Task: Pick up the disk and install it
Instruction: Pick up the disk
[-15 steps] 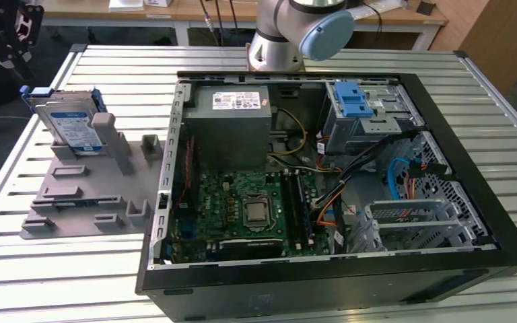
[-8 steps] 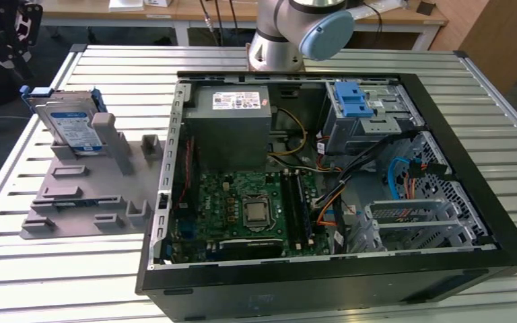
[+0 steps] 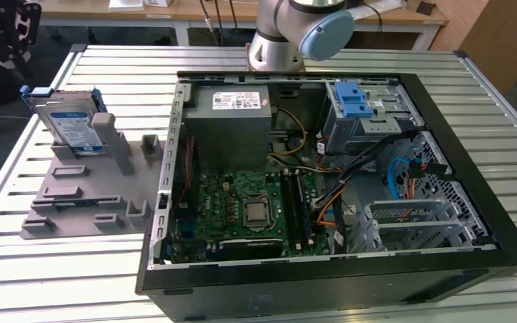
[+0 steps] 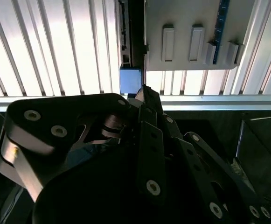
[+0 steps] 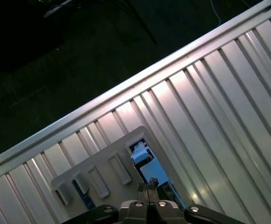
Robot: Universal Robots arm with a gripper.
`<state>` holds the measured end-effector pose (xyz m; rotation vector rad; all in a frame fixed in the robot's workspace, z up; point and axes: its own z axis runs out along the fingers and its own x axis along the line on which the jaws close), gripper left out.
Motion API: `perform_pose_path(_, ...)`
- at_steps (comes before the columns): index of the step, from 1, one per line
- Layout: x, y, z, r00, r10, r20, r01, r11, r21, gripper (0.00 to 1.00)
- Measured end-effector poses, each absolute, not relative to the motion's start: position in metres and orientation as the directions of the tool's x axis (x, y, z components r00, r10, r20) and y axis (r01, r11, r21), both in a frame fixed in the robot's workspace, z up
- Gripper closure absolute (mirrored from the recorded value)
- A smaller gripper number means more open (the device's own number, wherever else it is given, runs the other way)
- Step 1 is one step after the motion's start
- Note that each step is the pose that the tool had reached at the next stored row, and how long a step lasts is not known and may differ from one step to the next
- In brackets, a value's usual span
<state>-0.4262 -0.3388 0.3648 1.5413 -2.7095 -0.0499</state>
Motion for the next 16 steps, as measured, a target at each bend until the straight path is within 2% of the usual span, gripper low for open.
perform_pose_path(16,-0.4262,-0.3388,0.3648,-0.376,-0.927,-0.015,-0.927,0.375,0.028,0.89)
